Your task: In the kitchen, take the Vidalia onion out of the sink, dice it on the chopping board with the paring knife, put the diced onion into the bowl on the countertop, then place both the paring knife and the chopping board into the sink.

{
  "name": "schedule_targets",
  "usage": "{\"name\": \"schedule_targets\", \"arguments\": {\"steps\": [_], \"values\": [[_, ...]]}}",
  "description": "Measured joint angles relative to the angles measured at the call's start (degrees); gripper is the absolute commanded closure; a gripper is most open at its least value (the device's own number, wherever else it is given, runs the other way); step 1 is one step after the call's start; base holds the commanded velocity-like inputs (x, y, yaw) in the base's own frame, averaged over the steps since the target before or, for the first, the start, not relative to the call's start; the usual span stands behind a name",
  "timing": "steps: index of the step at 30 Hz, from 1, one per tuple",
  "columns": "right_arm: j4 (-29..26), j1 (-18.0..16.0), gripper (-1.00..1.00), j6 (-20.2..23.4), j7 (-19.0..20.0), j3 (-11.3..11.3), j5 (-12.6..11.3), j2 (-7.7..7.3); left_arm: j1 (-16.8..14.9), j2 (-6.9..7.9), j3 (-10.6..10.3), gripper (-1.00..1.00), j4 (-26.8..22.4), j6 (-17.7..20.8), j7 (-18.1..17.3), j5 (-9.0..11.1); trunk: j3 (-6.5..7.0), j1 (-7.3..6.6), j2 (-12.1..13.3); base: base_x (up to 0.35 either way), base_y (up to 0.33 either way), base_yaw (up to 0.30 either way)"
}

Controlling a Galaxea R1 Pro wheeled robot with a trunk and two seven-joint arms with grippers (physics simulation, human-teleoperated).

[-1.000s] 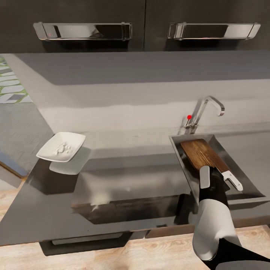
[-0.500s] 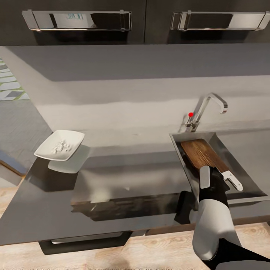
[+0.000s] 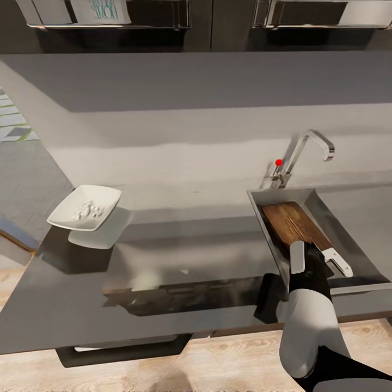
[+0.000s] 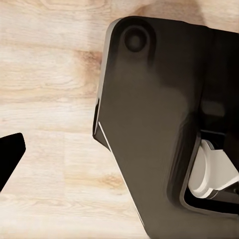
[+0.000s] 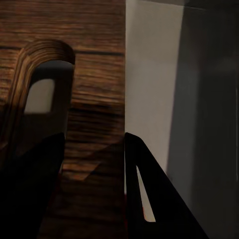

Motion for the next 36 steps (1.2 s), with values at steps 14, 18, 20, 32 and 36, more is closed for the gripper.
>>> {"name": "schedule_targets", "arguments": {"steps": [14, 18, 20, 32, 36], "values": [[0.0, 0.0, 1.0, -0.01, 0.0, -0.01, -0.05, 0.0, 0.0, 0.02, -0.01, -1.0, 0.03, 0.0, 0.0, 0.0, -1.22, 0.0, 0.0, 0.0, 0.0, 0.0], [-0.03, -0.01, -1.0, -0.02, 0.0, -0.05, 0.03, 0.0, 0.0, 0.0, -0.03, -1.0, 0.03, 0.0, 0.0, 0.0, -1.29, 0.0, -0.01, 0.0, 0.0, 0.0], [-0.06, -0.01, -1.0, -0.02, -0.01, -0.02, 0.03, 0.0, 0.0, 0.0, -0.02, -1.0, 0.03, 0.0, 0.0, 0.0, -1.3, 0.0, -0.01, 0.0, 0.0, 0.0], [-1.48, -0.01, -1.0, 0.03, 0.0, 0.0, -0.03, 0.0, 0.0, 0.02, -0.01, -1.0, 0.03, 0.0, 0.0, 0.0, -1.3, 0.0, -0.01, 0.0, 0.0, 0.0], [-8.38, -0.01, -1.0, 1.97, 0.01, 0.37, 0.01, 0.0, 0.0, 0.03, 0.0, -1.0, 0.03, 0.0, 0.0, 0.0, -1.3, -0.01, -0.01, 0.0, 0.0, 0.0]]}}
